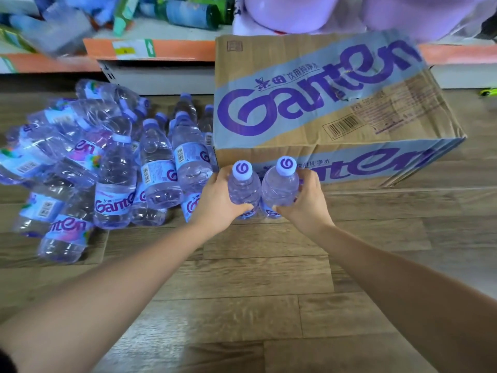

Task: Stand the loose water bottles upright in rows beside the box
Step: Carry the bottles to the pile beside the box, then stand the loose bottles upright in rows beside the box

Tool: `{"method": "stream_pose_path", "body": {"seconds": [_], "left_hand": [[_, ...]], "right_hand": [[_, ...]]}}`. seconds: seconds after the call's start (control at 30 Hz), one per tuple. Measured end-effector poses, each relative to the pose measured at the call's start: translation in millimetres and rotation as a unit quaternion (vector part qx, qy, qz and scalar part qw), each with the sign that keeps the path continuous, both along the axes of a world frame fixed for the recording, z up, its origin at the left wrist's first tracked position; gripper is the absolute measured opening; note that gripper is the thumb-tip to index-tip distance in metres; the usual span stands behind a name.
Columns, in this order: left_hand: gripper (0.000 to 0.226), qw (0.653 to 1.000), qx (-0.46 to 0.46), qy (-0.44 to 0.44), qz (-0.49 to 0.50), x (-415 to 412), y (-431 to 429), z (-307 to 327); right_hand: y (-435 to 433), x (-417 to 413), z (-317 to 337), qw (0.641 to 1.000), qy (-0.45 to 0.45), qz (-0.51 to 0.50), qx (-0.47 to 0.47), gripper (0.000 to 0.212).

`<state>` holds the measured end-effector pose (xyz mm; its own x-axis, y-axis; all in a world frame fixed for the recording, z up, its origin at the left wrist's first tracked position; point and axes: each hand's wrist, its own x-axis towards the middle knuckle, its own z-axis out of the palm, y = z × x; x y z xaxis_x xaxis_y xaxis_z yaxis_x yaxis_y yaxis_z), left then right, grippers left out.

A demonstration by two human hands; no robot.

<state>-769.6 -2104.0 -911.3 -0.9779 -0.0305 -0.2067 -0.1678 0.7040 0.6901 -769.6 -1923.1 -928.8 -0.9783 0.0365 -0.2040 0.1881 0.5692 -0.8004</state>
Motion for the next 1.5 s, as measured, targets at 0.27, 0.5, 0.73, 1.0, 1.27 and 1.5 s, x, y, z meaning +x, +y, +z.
{"method": "stream_pose_path", "body": {"seconds": [0.27,0.5,0.73,1.0,1.27,1.5], "left_hand": [[0.07,0.999,0.005,-0.033,0.038,6,-1,-6],[0.076,0.998,-0.016,-0.062,-0.016,-1,-6,8],[0.043,0.99,-0.078,-0.105,-0.058,-9,-32,57],[0.045,0.983,-0.114,-0.129,-0.062,-49,-137,130],[0.037,0.979,-0.163,-0.115,-0.05,-131,-183,136],[0.037,0.975,-0.162,-0.142,-0.049,-200,-190,115]], "right_hand": [[2,2,-5,1.0,0.006,0.013,0.013,0.063],[-4,-2,10,0.994,-0.056,0.061,0.066,0.096],[-20,-7,94,0.972,0.057,0.037,0.226,0.048],[-122,-86,172,0.945,-0.011,0.219,0.243,0.035],[-195,-170,143,0.926,-0.114,0.264,0.244,0.038],[-209,-236,125,0.883,-0.183,0.322,0.29,0.028]]}}
